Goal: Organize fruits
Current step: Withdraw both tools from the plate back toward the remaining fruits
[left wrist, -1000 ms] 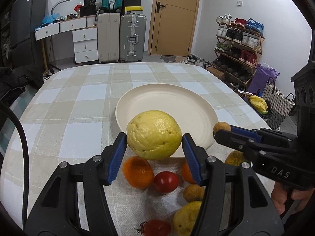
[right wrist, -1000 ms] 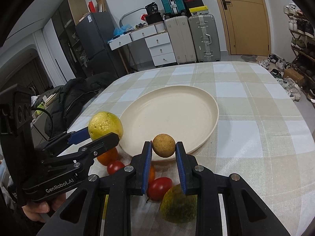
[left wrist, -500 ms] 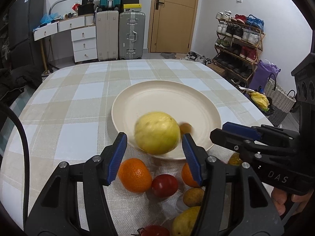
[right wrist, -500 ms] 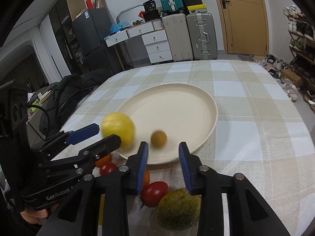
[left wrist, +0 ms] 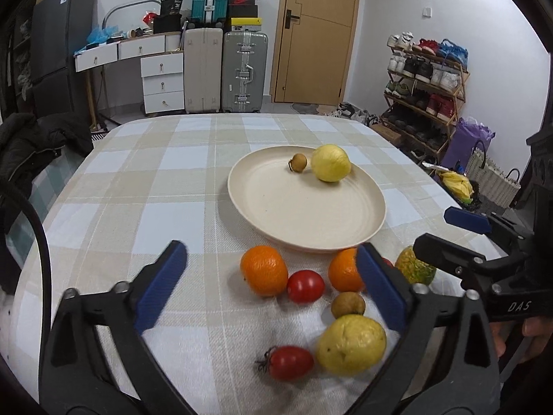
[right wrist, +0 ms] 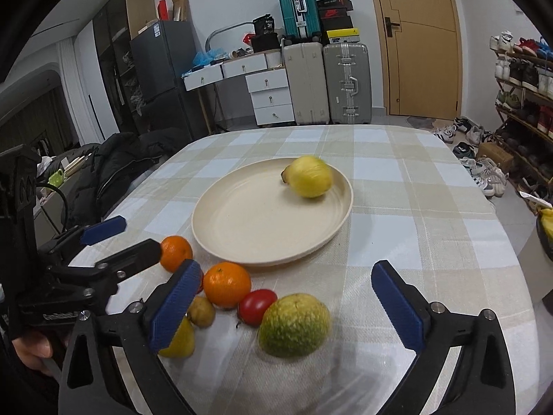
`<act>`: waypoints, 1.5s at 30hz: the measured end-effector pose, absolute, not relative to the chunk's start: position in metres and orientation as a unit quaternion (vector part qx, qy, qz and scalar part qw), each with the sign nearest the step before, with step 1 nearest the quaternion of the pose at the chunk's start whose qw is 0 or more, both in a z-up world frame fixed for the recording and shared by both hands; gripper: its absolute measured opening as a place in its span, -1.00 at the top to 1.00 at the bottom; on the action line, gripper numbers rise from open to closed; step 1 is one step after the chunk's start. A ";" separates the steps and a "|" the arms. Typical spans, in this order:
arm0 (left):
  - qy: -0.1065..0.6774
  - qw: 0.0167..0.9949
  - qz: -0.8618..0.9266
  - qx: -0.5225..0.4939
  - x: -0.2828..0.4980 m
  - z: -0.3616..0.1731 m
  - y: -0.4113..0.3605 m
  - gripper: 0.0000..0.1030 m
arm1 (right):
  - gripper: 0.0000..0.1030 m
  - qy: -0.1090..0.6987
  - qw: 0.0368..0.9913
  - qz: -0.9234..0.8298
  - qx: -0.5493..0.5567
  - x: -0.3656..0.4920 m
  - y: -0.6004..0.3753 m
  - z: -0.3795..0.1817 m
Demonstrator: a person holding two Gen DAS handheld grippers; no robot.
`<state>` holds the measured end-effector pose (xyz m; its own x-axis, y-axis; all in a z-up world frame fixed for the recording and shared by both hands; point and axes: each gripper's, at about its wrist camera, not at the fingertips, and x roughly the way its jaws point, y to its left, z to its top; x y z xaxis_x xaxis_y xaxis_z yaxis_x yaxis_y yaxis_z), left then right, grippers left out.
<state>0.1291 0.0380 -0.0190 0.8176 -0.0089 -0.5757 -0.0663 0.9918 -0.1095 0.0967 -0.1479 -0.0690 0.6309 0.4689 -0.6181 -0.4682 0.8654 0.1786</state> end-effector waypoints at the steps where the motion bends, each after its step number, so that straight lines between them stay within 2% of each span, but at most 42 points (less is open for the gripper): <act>1: 0.295 0.953 0.017 -0.064 0.123 -0.017 0.039 -0.98 | -0.99 0.339 0.905 0.258 0.001 0.094 -0.150 -0.069; 13: 0.288 0.956 0.019 -0.051 0.079 -0.012 0.030 -0.98 | -1.00 0.343 0.904 0.254 0.003 0.083 -0.163 -0.076; 45: 0.324 0.945 -0.014 -0.031 0.091 -0.027 0.010 -0.98 | -1.00 0.394 0.885 0.247 -0.008 0.089 -0.163 -0.093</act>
<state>0.0912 0.0097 -0.0265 0.7894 -0.0459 -0.6121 0.0055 0.9977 -0.0677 0.0894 -0.1632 -0.0932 0.5673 0.4320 -0.7011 -0.4442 0.8774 0.1812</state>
